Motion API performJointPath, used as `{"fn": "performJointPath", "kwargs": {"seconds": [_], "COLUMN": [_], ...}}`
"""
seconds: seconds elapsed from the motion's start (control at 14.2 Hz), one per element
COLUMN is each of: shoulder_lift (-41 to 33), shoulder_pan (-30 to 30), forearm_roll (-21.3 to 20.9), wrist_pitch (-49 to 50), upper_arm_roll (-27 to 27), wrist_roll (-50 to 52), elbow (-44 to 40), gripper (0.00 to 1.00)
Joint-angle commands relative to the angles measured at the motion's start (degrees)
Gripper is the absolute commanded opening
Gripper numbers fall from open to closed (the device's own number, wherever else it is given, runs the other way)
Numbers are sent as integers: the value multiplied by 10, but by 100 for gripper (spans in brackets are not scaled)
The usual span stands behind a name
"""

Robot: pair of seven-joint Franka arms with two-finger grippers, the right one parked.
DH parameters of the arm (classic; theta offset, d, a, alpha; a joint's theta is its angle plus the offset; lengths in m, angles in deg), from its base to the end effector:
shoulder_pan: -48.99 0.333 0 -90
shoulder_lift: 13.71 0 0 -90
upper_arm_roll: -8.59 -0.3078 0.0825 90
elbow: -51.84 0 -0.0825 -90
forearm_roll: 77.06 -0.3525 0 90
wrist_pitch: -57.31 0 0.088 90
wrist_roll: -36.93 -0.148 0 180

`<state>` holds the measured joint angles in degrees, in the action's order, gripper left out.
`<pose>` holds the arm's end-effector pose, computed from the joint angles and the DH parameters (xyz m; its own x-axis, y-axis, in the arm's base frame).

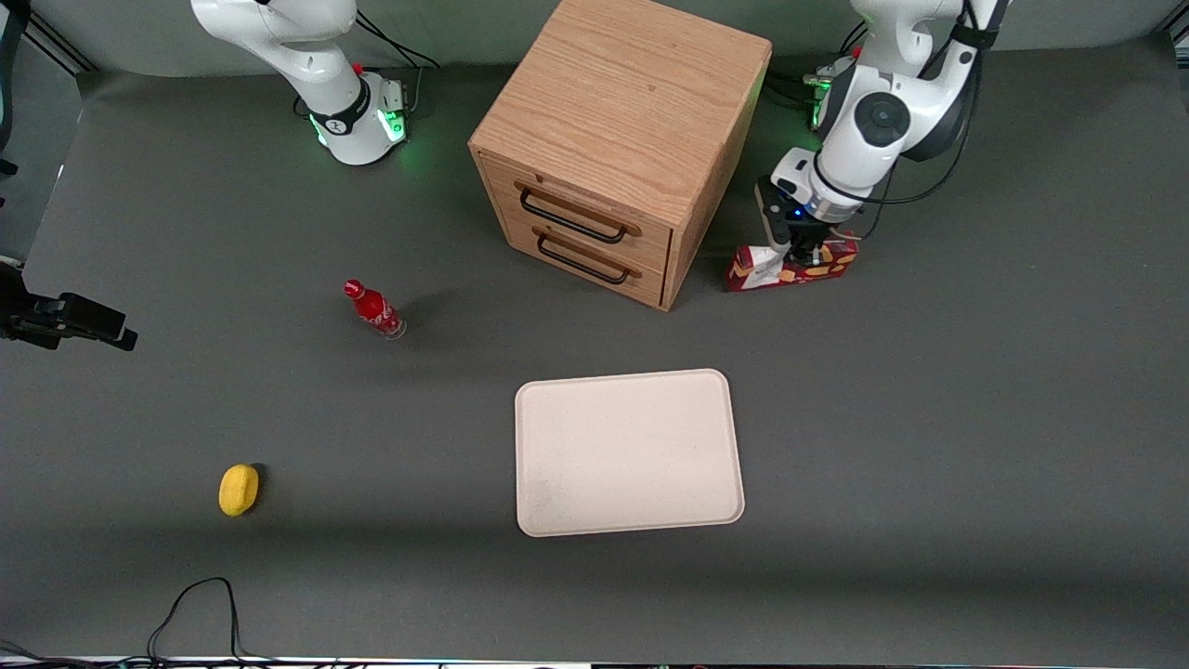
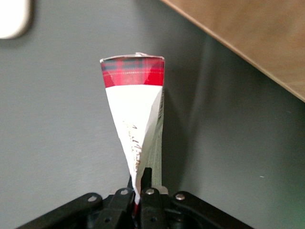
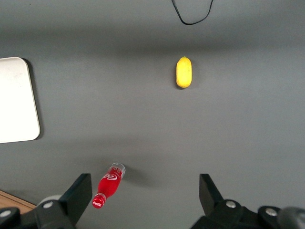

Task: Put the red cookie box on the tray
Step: 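Lift the cookie box and carry it over the white tray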

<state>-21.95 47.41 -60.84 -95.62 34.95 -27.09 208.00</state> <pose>0.3525 -0.1756 0.2491 0.2107 -0.9718 0.1056 -0.9764 -0.2145 -0.0263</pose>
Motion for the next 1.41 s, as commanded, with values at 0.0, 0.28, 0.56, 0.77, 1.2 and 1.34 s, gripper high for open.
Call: {"fn": "performJointPath", "kwargs": {"seconds": [0.0,0.28,0.56,0.77,1.2,1.34], "shoulder_lift": [-17,-4,52,120,326,406], "shoulder_pan": [-3,-3,-11,-39,-136,-167], "forearm_roll": [7,-28,-36,-55,-63,-75], "wrist_pitch": [128,355,504,561,688,732], "upper_arm_roll": [-60,-100,-125,-134,-188,-199], "wrist_roll": [18,162,309,443,670,721], "elbow": [-94,-284,-462,-590,-896,-1006], "gripper": [0,0,0,0,0,0]}}
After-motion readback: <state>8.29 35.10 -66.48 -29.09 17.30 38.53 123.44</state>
